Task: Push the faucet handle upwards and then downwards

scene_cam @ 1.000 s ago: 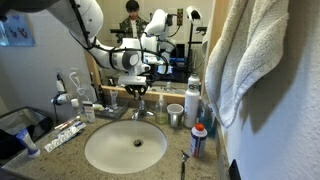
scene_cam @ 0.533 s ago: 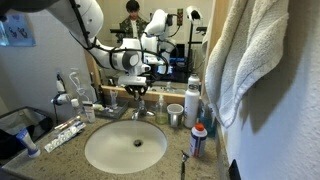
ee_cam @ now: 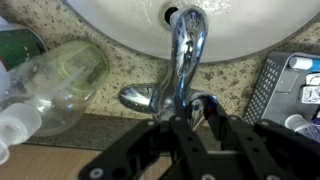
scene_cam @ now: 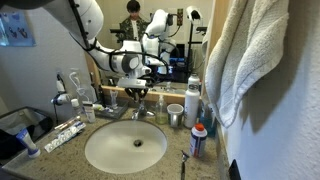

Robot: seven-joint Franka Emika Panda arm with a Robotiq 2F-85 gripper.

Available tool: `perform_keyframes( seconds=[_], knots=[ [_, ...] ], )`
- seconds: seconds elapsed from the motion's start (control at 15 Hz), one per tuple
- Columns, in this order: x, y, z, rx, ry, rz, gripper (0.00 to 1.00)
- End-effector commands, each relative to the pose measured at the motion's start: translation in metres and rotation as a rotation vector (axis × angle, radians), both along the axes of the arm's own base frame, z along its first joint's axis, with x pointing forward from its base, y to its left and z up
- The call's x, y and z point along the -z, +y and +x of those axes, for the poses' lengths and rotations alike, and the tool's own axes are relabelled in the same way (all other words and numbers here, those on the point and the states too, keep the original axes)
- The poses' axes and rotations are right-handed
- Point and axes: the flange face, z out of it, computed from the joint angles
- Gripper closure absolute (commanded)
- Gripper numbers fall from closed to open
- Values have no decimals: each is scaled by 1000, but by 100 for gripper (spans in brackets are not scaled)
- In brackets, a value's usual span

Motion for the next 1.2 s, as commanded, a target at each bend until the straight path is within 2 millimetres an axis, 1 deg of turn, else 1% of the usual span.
perform_keyframes(
  seconds=[0.0,0.4,0.8,1.13],
  knots=[
    [-1,-6,-36,30,33,24,93],
    [20,-10,-57,72,24,47,93],
    [27,-9,-70,98,-7,56,93],
    [25,-8,-72,98,-30,53,93]
  ],
)
